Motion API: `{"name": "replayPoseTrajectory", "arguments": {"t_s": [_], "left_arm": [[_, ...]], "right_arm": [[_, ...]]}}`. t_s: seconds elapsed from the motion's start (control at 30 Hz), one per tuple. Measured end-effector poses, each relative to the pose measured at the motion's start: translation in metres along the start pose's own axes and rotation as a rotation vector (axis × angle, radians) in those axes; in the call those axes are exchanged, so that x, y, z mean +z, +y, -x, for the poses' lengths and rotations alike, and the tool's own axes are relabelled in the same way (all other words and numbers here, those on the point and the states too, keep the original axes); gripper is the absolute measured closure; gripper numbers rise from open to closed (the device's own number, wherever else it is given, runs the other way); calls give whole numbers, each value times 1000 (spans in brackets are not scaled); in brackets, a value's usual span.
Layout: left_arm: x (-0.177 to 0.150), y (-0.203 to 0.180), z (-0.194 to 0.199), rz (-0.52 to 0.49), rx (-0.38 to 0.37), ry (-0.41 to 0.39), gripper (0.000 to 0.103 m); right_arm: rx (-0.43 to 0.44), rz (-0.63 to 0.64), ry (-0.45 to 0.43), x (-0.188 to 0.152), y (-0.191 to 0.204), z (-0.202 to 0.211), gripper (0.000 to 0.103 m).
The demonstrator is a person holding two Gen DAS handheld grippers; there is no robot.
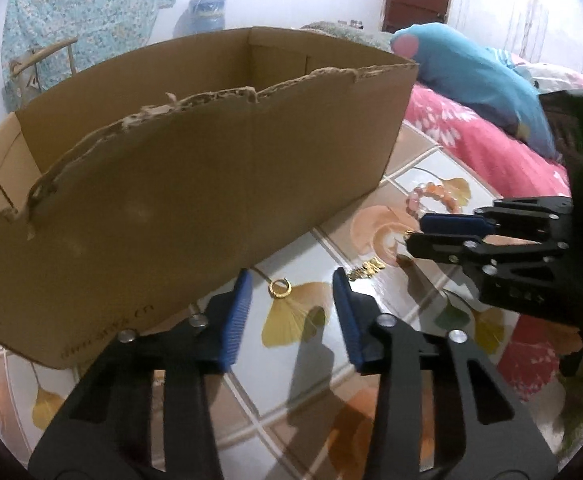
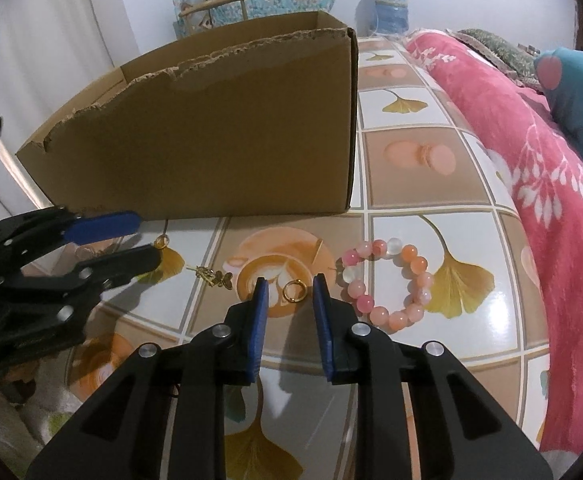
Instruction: Organize jewelry
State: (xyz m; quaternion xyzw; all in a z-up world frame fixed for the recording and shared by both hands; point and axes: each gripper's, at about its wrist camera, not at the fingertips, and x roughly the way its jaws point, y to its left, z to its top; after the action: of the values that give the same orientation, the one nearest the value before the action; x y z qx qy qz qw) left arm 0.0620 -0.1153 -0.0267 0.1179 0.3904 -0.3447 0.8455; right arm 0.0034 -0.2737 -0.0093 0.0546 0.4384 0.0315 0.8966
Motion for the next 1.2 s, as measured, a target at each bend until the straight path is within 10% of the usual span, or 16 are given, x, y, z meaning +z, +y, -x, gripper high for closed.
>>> {"name": "replayPoseTrajectory", "arguments": {"t_s": [0.53,1.2], "left_arm": [[3,2,-16,-2,43,53,93],[-2,1,-10,-8,34,54,93]], "right_arm": [[28,-7,-16,-2,-5,1,80],[-23,43,-4,-1,2,-3,80]]}}
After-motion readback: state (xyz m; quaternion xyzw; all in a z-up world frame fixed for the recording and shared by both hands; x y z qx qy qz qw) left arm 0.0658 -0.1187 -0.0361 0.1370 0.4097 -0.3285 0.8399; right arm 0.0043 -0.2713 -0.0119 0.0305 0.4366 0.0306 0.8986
